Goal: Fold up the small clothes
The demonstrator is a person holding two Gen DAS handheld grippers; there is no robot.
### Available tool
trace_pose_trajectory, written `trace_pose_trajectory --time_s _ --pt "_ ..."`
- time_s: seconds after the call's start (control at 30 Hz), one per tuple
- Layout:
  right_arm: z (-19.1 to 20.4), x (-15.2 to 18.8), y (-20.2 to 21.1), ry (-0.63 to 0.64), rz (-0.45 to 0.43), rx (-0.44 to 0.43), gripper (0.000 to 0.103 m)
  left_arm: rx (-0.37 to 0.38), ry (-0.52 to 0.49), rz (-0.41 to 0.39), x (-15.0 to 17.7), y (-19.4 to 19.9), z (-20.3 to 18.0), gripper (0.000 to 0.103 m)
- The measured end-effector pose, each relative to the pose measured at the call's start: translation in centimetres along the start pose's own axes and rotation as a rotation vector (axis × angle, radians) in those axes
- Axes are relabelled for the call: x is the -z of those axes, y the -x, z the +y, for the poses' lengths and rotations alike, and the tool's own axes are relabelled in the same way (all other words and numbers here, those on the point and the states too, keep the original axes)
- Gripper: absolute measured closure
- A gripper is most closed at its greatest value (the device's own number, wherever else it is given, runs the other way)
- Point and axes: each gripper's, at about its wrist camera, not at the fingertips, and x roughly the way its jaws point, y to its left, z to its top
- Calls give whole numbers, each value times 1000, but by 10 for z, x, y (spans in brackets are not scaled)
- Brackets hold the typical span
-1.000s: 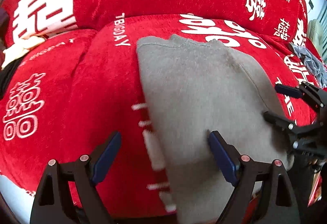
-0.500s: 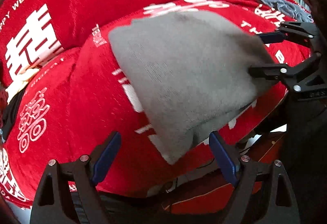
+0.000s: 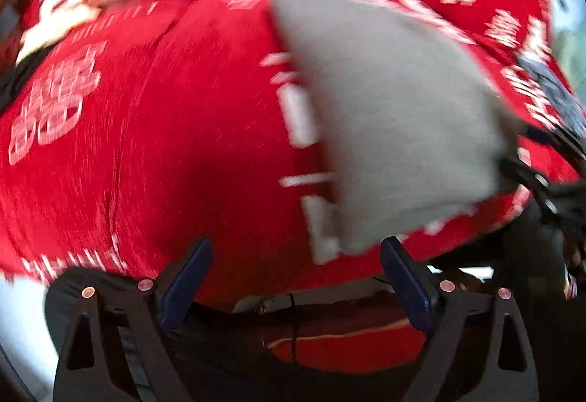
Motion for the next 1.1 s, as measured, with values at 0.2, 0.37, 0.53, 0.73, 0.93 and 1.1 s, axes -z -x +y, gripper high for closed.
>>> trace_pose_trajectory --time_s 0.2,0.37,0.53,0.73,0.93,1.1 --pt "2 -22 15 26 -122 -121 31 115 6 -127 -52 34 -16 9" --pt "9 -21 1 34 -107 -194 32 -95 17 -28 -84 -16 -32 9" --pt "0 -12 20 -3 -182 -325 32 -70 83 -9 -65 -29 -21 5" --pt "15 -14 -4 73 -80 -291 32 -51 109 3 -64 -35 -10 0" --pt "9 -4 -11 82 -29 -304 32 -46 106 12 -71 -40 -10 0" --pt "1 -34 3 110 -100 -307 26 -76 91 -44 -91 -28 -15 0"
